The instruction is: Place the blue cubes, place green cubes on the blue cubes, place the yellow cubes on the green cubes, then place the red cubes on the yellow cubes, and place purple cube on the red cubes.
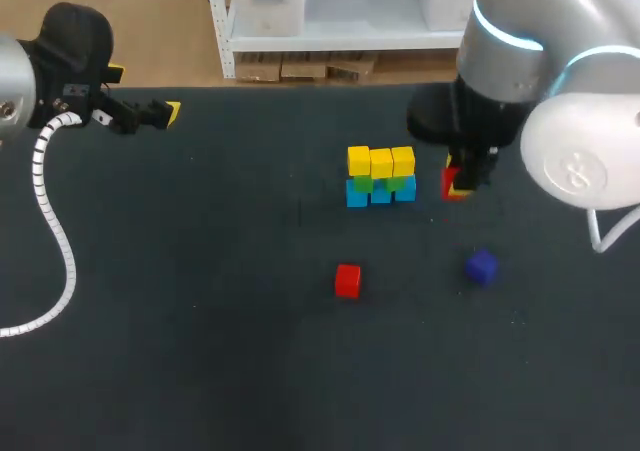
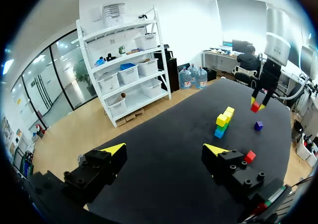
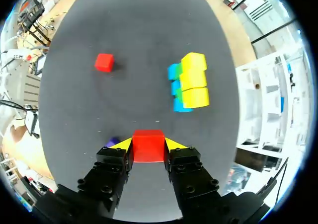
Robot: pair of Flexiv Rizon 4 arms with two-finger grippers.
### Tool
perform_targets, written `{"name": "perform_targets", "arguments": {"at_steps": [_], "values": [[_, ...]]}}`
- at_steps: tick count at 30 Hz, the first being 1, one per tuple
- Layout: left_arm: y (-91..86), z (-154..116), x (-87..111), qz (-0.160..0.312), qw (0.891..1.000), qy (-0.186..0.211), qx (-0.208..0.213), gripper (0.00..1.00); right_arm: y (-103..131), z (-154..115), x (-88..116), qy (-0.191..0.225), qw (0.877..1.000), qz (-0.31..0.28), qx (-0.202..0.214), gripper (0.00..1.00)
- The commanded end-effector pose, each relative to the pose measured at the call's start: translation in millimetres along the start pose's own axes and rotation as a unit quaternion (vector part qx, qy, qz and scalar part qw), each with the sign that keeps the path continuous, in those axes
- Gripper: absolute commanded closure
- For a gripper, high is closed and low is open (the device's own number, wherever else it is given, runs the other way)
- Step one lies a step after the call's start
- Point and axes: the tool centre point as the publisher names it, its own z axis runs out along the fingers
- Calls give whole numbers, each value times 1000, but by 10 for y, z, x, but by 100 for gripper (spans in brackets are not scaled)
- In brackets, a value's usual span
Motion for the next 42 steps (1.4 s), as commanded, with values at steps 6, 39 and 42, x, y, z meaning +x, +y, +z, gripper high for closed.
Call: {"name": "perform_targets", "arguments": {"at_steps": [6, 39, 42], "values": [[37, -12, 18, 1, 1000, -4, 9, 0, -345, -200, -351, -1, 999, -29, 20, 100], [37, -12, 18, 1, 1000, -4, 9, 0, -909, 289, -659, 9, 999, -14, -35, 100], [37, -12, 18, 1, 1000, -4, 9, 0, -905, 322, -666, 11, 999, -15, -39, 100]]}}
